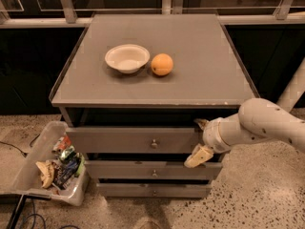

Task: Open top drawer

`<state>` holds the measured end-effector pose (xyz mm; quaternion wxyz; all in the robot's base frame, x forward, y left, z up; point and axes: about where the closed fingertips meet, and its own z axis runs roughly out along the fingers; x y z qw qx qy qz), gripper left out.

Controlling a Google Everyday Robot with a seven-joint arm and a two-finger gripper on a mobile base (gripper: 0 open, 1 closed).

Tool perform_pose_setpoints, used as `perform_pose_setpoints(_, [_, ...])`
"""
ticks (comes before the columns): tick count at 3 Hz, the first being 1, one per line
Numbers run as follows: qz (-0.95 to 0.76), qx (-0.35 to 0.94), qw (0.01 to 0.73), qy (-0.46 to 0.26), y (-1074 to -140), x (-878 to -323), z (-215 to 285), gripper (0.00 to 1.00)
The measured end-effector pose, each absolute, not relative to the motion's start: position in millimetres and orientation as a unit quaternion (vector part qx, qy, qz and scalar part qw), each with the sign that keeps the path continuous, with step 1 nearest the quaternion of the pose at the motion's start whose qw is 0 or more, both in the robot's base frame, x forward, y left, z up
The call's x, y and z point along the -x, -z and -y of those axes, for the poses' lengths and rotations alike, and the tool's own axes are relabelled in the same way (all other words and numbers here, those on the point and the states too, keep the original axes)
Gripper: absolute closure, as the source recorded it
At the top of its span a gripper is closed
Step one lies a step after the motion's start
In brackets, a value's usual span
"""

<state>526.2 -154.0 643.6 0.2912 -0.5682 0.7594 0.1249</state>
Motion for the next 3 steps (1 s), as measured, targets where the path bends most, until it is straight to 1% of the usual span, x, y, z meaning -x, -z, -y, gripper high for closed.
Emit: perform_pose_setpoints(3, [-0.759,0.568,0.291,-0.125,-643.8,-526.2,154.0,0.89])
